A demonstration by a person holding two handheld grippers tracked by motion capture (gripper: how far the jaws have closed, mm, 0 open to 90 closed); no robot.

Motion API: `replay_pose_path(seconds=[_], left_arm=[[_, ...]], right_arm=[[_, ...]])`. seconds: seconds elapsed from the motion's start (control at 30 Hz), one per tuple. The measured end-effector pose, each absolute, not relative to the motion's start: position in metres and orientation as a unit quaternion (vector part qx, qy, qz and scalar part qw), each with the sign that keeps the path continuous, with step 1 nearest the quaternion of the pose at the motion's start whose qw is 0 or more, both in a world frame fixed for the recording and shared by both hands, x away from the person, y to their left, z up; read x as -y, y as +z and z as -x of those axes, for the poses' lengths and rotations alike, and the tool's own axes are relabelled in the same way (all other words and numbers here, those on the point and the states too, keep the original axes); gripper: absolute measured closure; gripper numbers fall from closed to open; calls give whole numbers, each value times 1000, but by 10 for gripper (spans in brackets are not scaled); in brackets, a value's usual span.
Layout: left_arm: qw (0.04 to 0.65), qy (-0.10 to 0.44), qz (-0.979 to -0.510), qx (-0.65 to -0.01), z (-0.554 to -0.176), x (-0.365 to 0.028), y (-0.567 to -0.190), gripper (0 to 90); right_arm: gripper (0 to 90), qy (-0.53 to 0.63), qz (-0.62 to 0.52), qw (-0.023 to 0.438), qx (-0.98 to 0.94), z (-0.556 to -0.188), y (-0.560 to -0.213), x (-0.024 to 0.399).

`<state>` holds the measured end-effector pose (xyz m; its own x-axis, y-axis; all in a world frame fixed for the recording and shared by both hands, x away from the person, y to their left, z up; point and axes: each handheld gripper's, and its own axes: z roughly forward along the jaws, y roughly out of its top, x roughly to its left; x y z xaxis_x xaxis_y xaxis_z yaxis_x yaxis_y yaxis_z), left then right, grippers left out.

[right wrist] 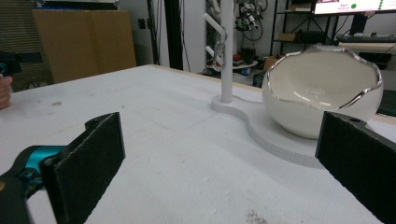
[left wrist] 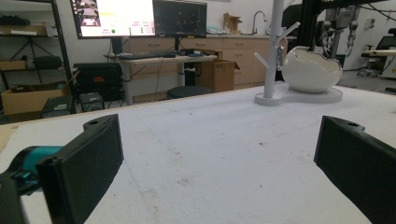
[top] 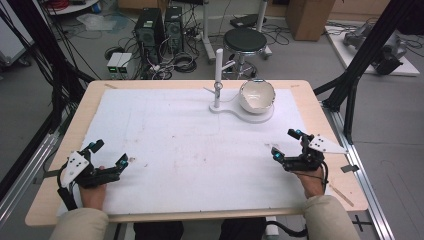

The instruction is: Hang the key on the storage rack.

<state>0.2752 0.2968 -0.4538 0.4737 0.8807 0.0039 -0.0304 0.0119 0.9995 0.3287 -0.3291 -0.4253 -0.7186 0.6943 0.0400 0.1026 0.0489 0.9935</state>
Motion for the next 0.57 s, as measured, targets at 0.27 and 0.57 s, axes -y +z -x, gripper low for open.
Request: replay_pose_path(seconds=[0.27, 0.57], left_arm=[[618, 371, -596, -354, -275, -297, -454, 17], [618, 371, -596, -354, -275, -297, -454, 17]], right_arm=[[4, 620, -309, 244, -679, -326, -449, 321], [5, 637, -309, 255, -659, -321, -451, 324]])
